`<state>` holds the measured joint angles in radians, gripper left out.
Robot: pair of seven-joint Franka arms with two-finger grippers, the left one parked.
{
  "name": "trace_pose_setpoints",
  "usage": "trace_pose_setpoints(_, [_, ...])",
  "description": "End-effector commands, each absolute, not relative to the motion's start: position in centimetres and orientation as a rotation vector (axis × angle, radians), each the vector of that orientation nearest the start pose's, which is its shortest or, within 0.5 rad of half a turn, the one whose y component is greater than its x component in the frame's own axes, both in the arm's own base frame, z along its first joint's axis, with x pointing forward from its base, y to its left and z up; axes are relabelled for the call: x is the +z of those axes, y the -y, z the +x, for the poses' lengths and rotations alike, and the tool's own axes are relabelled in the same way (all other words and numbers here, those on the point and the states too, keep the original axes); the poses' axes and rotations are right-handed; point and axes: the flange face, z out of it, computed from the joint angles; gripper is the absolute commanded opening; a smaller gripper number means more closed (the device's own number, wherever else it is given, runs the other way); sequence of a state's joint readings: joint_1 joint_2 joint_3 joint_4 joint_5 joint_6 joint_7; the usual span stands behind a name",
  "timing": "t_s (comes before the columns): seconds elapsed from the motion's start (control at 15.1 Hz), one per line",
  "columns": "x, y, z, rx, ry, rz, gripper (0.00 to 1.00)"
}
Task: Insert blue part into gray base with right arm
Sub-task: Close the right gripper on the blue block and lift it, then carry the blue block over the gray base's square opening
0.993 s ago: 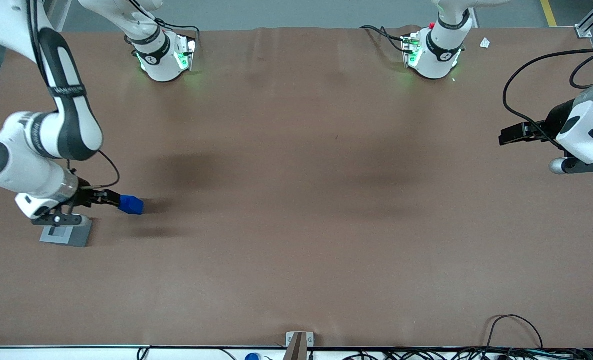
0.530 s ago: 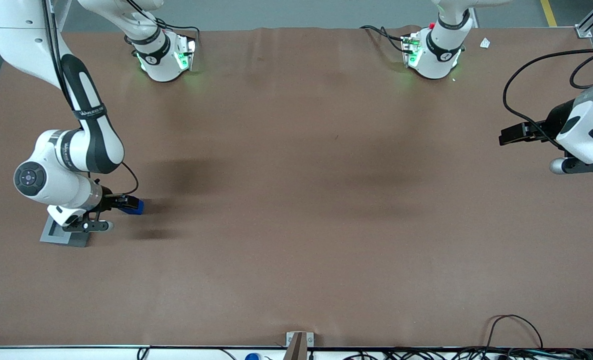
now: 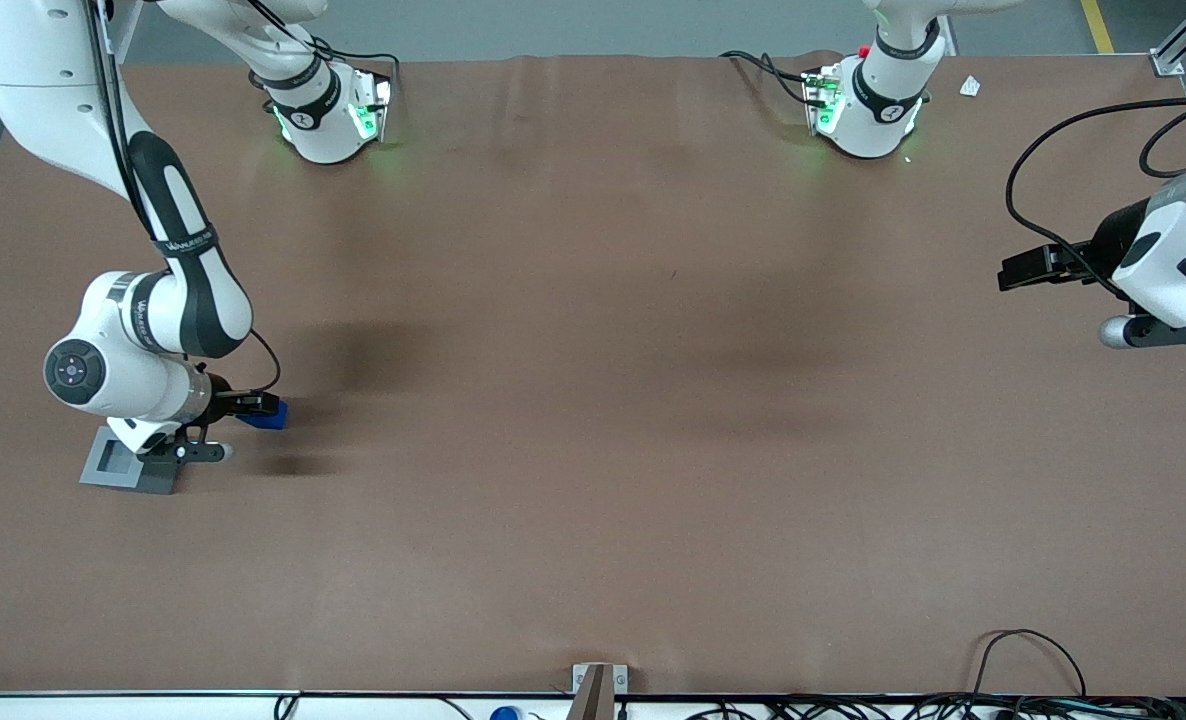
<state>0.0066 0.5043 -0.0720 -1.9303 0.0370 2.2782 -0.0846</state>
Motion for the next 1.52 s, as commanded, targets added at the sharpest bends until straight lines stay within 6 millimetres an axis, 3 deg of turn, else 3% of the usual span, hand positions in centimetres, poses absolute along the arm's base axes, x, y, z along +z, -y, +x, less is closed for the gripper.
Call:
trace_pose_setpoints(0.0, [21.2,4.0,60.5,0.255,-0.026,-3.115,0.42])
trace_pose_setpoints(0.2, [22.2,4.0,61.3,0.225,-0.042,-3.119,0.21])
trace_pose_setpoints(0.33, [24.2,4.1,62.6,0.21,-0.067,-3.12,0.18])
trace_pose_setpoints(0.4, [26.2,4.6,63.7,0.222,-0.08,-3.116,0.18])
trace_pose_setpoints(0.53, [30.6,6.1,65.6,0.251,-0.115,-3.105,0.18])
trace_pose_setpoints(0.73, [34.9,9.7,66.9,0.203,-0.181,-3.104,0.18])
trace_pose_setpoints(0.86, [36.5,12.6,66.8,0.198,-0.229,-3.103,0.18])
trace_pose_setpoints(1.13, [36.2,15.8,66.2,0.202,-0.291,-3.103,0.18])
trace_pose_setpoints(1.46, [33.0,18.0,66.3,0.236,-0.331,-3.102,0.13])
